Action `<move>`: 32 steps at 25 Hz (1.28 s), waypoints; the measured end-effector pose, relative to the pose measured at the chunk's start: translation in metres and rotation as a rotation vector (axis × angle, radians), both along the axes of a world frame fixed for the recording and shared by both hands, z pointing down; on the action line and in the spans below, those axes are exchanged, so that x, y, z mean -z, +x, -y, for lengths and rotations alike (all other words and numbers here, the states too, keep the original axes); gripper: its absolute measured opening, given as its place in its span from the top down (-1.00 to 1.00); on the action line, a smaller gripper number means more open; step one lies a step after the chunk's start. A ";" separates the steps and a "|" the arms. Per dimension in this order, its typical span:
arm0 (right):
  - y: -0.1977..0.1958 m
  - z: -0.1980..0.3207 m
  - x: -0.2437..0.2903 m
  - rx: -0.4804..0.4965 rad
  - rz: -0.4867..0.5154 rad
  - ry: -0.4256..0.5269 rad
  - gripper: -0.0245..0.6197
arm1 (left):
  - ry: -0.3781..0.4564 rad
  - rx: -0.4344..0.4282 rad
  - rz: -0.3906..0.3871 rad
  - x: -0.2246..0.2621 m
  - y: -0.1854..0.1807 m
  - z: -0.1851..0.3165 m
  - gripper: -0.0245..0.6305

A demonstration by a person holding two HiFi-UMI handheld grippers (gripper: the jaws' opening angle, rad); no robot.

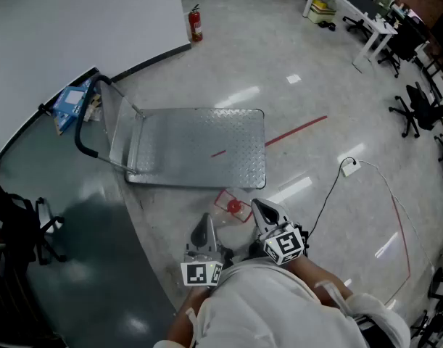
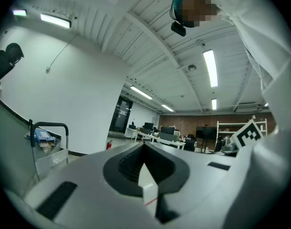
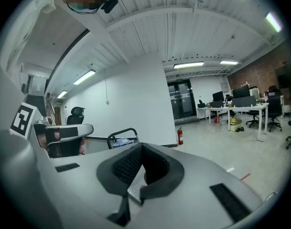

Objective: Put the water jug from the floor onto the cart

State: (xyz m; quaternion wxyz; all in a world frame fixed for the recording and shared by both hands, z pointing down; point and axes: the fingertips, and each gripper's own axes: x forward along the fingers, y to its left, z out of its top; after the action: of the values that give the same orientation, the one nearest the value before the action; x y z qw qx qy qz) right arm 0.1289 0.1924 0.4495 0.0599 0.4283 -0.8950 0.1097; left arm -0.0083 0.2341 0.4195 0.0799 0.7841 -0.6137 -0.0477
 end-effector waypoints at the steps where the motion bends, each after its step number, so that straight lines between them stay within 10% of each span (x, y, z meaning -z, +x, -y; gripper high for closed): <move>1: 0.001 0.001 0.000 0.001 -0.001 -0.003 0.89 | 0.002 -0.001 0.000 0.001 0.001 0.001 0.92; 15: 0.000 0.014 -0.021 -0.015 -0.015 -0.066 0.89 | -0.001 0.002 -0.002 0.000 0.002 0.006 0.92; 24: -0.021 0.039 -0.159 0.011 -0.268 -0.415 0.85 | -0.041 0.010 -0.026 -0.012 0.002 0.016 0.92; 32: -0.030 0.013 -0.358 0.139 -0.528 -0.801 0.35 | -0.084 0.014 -0.045 -0.048 -0.004 0.037 0.92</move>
State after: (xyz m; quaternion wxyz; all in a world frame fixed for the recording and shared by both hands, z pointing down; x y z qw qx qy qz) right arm 0.0989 0.1799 0.8073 0.4522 0.3241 -0.7630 0.3292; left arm -0.0128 0.1973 0.4680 0.1263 0.7745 -0.6186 -0.0400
